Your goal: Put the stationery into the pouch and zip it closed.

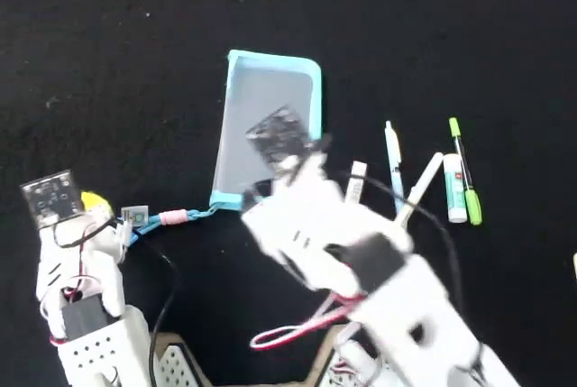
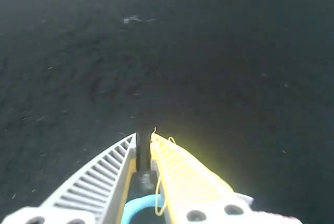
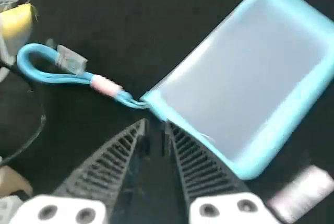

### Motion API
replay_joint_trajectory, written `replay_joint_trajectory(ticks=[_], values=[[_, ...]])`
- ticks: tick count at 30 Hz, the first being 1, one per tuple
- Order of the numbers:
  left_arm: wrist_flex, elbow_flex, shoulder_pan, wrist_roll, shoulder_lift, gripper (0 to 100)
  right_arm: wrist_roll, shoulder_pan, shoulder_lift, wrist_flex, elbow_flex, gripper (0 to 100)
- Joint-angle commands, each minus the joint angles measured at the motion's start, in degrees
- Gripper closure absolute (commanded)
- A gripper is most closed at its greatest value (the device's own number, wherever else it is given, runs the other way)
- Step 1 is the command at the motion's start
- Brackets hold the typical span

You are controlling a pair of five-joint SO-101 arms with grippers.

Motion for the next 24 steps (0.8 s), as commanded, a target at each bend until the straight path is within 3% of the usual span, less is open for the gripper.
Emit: replay_joint_trajectory(ticks=[1,7,14,24], values=[[-1.23,-0.04,-2.59,2.55,-0.09,94,-0.79,-3.43,7.08,-7.47,2.24,93.9],[-1.23,0.04,-2.77,2.99,-0.09,94,-1.14,-5.8,16.13,-21.45,8.22,79.8],[-1.23,0.22,-2.77,2.99,-0.09,94,-0.7,-11.25,25.8,-32.35,7.52,80.9],[-1.23,0.31,-2.77,2.99,-0.09,94,17.23,-11.87,35.56,-32.7,1.89,82.1]])
